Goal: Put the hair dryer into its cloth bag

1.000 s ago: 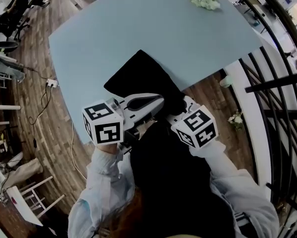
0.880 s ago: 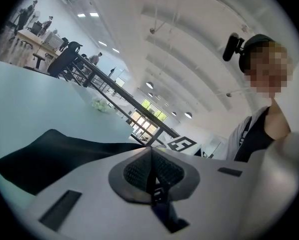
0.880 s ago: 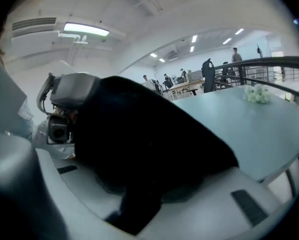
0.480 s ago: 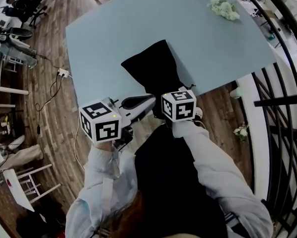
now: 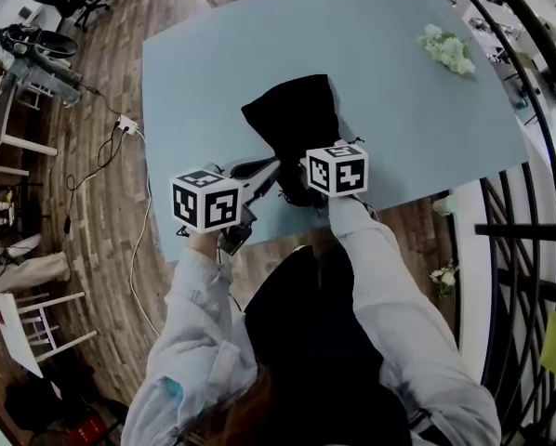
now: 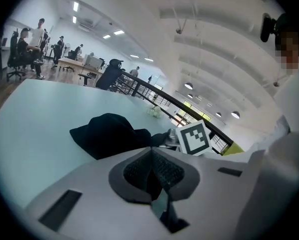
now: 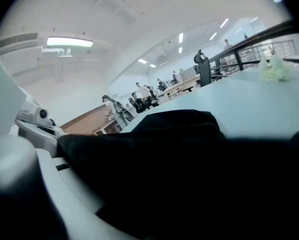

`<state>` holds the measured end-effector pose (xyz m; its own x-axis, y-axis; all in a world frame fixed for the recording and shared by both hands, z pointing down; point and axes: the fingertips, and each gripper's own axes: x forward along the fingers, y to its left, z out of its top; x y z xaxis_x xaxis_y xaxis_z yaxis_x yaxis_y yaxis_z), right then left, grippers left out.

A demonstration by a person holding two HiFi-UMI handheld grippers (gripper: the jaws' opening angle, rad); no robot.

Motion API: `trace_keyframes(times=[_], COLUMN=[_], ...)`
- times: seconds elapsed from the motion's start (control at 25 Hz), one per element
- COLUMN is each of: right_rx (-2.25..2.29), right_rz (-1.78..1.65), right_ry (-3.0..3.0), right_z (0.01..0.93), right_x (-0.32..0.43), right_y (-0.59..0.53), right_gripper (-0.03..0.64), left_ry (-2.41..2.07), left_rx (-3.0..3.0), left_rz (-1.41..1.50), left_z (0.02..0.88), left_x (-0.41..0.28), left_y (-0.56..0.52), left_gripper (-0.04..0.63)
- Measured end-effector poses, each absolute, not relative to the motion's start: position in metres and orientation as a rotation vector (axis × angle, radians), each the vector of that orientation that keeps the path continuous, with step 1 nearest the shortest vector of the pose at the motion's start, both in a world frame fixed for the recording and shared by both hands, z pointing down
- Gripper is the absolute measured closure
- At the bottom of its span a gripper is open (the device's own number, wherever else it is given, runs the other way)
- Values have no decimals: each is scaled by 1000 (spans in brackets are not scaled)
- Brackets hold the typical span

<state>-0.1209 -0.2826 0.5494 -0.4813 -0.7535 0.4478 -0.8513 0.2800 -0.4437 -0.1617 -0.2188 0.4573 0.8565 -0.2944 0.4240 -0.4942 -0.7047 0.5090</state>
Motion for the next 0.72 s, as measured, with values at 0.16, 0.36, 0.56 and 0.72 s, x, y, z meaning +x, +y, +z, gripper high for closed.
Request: trace_keyframes(times=[0.16,0.36,0.56,0.72], right_rx=[1331,1192,1182,1312], right_rz=[1012,1037,981,1024], right_ry=[-2505,-2620,-2606,-2539], right_z=[527,502,493,493], right_x=[-131,-134,-112,-66], right_y=[-248,-187,-116,-72], right_gripper=[235,191,186,189], left_ry=[-561,-532,-425,-313], left_rx=[2363,2387,2432,2487], left_rz=[334,353,380,460], left_z=[457,459,453,455], left_x=[-166,-166,-151,-122], left_y=[-218,-212,-198,-170], left_gripper=[578,578,578,578])
